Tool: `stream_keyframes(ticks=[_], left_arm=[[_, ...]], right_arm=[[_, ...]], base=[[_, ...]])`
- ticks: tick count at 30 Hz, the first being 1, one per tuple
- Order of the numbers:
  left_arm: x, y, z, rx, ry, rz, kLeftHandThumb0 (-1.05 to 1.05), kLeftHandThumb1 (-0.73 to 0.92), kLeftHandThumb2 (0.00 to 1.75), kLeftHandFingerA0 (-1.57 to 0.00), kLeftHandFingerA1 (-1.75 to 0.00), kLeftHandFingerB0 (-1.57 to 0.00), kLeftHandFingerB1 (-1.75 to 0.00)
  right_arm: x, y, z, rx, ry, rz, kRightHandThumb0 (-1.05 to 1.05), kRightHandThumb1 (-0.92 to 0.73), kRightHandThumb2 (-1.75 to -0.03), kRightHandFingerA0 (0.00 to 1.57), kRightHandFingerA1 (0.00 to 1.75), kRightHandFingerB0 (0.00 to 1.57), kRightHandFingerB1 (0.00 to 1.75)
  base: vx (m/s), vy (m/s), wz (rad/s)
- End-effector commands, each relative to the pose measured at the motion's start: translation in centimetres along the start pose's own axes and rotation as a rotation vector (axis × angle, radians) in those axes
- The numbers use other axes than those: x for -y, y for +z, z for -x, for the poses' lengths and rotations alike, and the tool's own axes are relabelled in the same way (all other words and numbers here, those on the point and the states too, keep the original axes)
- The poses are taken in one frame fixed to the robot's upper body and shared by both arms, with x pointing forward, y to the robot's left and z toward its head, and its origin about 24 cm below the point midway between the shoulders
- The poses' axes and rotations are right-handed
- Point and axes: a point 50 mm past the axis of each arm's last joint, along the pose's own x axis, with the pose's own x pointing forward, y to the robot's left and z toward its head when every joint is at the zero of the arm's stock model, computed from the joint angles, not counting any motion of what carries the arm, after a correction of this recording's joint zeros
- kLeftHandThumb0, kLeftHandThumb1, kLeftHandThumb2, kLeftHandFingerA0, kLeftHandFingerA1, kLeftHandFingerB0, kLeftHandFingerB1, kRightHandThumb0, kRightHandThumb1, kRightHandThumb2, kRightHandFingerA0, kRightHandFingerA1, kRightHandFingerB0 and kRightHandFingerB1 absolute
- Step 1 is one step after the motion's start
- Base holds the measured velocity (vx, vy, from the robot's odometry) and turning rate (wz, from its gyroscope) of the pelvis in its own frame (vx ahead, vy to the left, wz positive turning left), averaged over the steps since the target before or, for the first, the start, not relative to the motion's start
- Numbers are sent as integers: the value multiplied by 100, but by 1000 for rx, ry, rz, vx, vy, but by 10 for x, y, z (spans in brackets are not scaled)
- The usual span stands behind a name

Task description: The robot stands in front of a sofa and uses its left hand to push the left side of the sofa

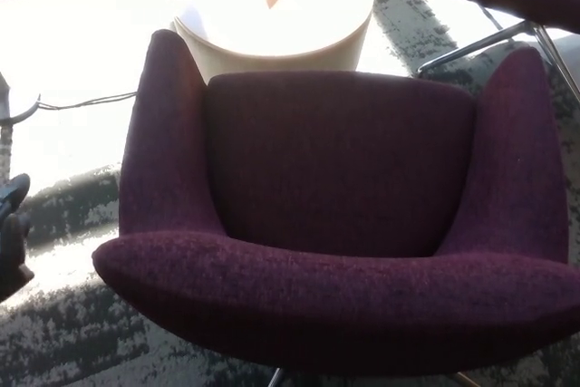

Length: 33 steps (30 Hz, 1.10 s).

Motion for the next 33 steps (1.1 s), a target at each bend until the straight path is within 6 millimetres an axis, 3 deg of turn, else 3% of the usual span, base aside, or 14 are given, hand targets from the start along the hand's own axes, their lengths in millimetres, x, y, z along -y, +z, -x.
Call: stream_keyframes(ticks=[1,2,3,8,12,14,19,20,22,23,24,27,28,33], left_arm=[[1,4,-11,-88,-47,-32,-93,92,97,0,0,0,0],[2,6,-13,-96,-51,-48,-93,92,98,0,0,0,0],[8,9,-19,-105,-67,-53,-95,86,123,0,0,0,-1],[21,12,-28,-129,-123,-82,-97,91,131,0,0,0,0],[34,11,-31,-139,-179,-93,-93,84,122,0,0,0,-1],[38,11,-32,-152,-222,-119,-99,92,130,0,-8,0,-4],[39,8,-34,-207,-244,-135,-105,86,123,0,-8,0,-2],[38,7,-33,-212,-256,-119,-98,92,73,0,0,0,0],[37,6,-33,-224,-262,-117,-100,92,73,0,0,0,0],[36,5,-32,-241,-297,-83,-93,78,64,0,0,0,0],[35,5,-31,-245,-309,-72,-90,47,82,0,0,0,0],[34,5,-30,-258,-342,-65,-86,43,78,0,0,0,0],[33,5,-29,-255,-361,-44,-71,41,54,0,0,0,0],[31,3,-27,-267,-383,-38,-73,42,54,0,0,0,0]], right_arm=[[3,0,0,11,-19,1,-63,-84,-66,57,41,54,41],[3,1,0,10,-22,5,-64,-84,-66,57,41,54,41],[3,1,-1,6,-21,11,-64,-86,-66,58,41,55,40],[3,1,0,17,-16,9,-61,-87,-66,60,43,56,41],[3,2,0,19,-15,2,-63,-88,-67,59,42,55,41],[3,2,0,17,-16,-15,-63,-88,-67,58,42,55,42],[5,3,-1,19,-16,0,-65,-88,-67,58,42,55,41],[5,2,-1,16,-16,7,-66,-88,-67,58,41,55,41],[4,2,-1,18,-15,16,-67,-89,-67,58,42,54,41],[5,3,-1,21,-13,17,-68,-89,-67,56,42,53,41],[5,3,-1,23,-15,13,-68,-87,-67,59,43,54,41],[4,4,-1,26,-19,-4,-67,-87,-66,60,42,55,41],[4,3,-2,21,-18,-3,-66,-87,-66,59,42,54,41],[3,3,-1,20,-14,21,-68,-88,-67,58,41,54,40]], base=[[0,0,0],[0,0,0],[0,0,0],[0,0,0],[0,0,0],[0,0,0],[0,0,0],[0,0,0],[0,0,0],[0,0,0],[0,0,0],[0,0,0],[0,0,0],[0,0,0]])
